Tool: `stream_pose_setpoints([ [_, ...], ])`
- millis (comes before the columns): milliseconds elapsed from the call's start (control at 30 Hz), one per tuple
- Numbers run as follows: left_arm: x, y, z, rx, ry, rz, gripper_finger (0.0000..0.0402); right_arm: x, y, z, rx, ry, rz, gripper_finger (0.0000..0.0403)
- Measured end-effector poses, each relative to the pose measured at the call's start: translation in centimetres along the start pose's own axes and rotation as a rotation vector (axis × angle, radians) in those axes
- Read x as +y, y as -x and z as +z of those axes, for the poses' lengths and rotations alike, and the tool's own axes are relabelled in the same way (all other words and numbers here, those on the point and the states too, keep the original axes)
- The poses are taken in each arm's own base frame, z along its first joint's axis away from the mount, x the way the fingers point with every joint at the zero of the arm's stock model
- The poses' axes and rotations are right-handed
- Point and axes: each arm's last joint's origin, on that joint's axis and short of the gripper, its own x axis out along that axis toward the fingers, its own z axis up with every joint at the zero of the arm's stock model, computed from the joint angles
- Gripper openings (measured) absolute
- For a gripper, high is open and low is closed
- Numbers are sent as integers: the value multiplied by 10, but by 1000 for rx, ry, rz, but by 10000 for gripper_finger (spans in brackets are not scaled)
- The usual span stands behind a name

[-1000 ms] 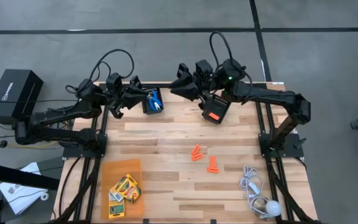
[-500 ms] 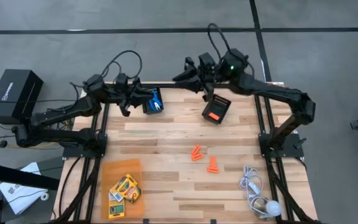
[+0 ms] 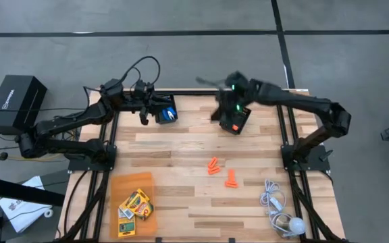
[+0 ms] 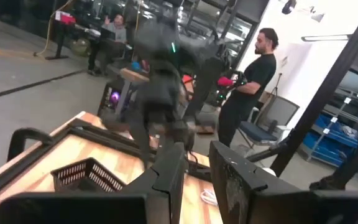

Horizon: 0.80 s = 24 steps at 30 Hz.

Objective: Pick & Place School Supplies
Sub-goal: Put the orange eraser into the right black bin

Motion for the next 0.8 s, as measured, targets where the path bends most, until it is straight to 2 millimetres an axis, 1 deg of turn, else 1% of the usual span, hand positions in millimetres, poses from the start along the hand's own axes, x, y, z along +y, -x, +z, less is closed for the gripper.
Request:
stream_pose_setpoints([
  [167,2,-2,-2,10,31,3,72,8,-24,-49,69,-69,85,92],
  [333,3,-4,-6,34,52,9,72,22,-33,-85,94,-115,119,79],
  [467,7,-8,-9,55,65,19,72,31,-38,-113,92,-197,97,60],
  [600,12,-10,-12,68,69,33,72,41,-37,-126,-1,-299,55,43],
  [667,15,-12,-14,77,63,42,72,45,-36,-129,-70,-368,19,34],
  [800,24,-19,-22,110,46,62,72,52,-39,-126,-176,-488,-61,9],
])
